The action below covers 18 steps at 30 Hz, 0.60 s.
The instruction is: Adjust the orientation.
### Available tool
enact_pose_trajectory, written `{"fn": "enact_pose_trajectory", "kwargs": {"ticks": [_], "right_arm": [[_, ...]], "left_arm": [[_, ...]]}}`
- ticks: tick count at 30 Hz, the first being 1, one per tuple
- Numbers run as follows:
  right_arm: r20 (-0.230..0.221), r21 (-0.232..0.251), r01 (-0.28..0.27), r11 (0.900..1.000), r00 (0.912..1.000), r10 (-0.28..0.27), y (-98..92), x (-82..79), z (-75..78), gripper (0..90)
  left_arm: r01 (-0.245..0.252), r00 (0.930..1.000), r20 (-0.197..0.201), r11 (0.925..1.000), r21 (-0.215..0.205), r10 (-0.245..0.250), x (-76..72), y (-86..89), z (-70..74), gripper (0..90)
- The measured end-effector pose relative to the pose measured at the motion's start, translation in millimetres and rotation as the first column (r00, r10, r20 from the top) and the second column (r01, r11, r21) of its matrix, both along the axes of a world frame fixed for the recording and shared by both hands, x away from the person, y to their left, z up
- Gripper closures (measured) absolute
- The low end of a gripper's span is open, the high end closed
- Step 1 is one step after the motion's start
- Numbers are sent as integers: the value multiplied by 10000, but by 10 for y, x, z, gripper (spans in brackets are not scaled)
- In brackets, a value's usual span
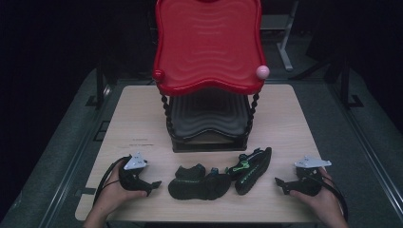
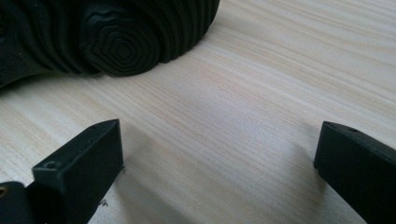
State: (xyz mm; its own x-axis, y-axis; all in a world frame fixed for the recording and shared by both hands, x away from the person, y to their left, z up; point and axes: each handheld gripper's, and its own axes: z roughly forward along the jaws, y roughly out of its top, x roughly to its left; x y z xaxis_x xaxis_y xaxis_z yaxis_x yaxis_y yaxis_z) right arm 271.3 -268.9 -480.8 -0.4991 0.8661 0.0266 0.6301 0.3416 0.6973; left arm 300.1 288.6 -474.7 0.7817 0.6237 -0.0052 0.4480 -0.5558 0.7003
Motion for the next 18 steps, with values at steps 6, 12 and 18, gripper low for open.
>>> {"fn": "enact_pose_trajectory", "kwargs": {"ticks": [6, 12, 18], "right_arm": [[-12, 3, 30, 10000, 10000, -30, -1, 3, 0, 6], [-10, 5, 30, 10000, 10000, -30, -2, -1, 0, 7], [-5, 17, 33, 10000, 10000, -33, -3, -4, 0, 7]], "left_arm": [[59, 10000, 48, 10000, -20, -59, 0, 25, 6, 12], [16, 10000, -94, 9999, -136, -17, 0, 102, 60, 202], [317, 9984, -451, 9984, -471, -339, -9, 161, 140, 302]]}}
